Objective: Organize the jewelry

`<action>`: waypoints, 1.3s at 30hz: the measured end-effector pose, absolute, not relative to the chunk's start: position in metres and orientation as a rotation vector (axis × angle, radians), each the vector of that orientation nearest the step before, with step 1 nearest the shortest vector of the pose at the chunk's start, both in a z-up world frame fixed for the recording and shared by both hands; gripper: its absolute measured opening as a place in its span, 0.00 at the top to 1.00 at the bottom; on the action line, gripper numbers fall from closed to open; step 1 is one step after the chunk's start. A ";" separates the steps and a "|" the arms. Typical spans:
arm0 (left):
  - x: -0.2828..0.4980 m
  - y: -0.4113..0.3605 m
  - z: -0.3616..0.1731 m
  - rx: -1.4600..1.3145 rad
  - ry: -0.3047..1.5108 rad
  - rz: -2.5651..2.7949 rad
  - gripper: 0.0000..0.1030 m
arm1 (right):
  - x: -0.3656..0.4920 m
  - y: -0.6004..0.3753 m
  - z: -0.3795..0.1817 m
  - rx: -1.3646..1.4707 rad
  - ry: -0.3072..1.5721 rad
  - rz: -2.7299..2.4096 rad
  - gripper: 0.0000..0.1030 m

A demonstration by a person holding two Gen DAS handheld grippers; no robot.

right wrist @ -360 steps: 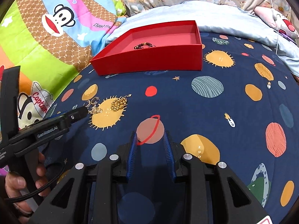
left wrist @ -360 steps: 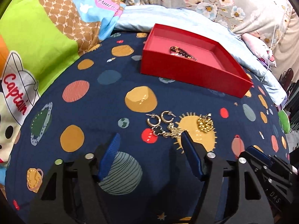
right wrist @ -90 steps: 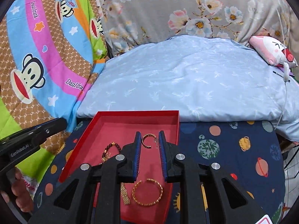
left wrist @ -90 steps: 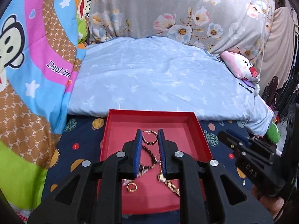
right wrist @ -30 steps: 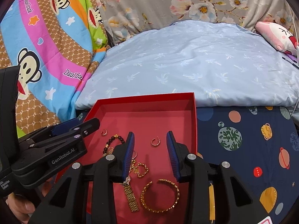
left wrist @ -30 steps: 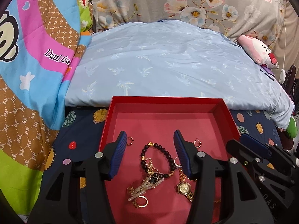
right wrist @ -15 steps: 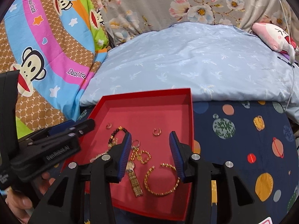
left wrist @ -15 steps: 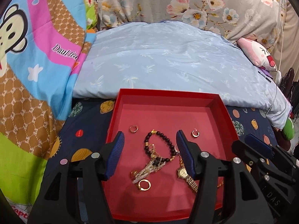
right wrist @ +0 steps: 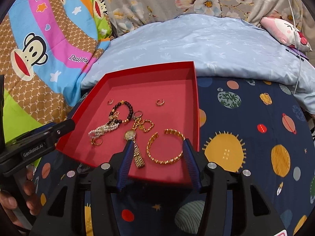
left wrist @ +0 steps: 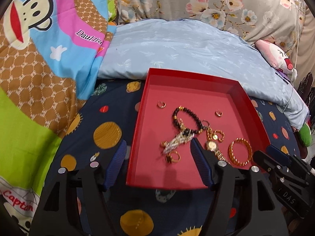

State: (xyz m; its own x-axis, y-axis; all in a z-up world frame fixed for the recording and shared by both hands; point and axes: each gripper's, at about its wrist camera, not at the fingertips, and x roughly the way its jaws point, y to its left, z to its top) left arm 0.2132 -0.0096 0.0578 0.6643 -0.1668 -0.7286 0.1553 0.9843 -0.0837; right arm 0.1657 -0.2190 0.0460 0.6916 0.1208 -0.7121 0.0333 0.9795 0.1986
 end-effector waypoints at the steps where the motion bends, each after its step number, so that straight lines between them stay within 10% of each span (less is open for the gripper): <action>1: 0.209 -0.010 0.057 -0.012 0.824 -0.180 0.37 | 0.162 -0.219 0.046 0.205 0.802 0.045 0.46; 39: 0.155 -0.021 0.016 0.064 0.759 -0.035 0.15 | 0.118 -0.205 0.024 0.092 0.721 -0.113 0.22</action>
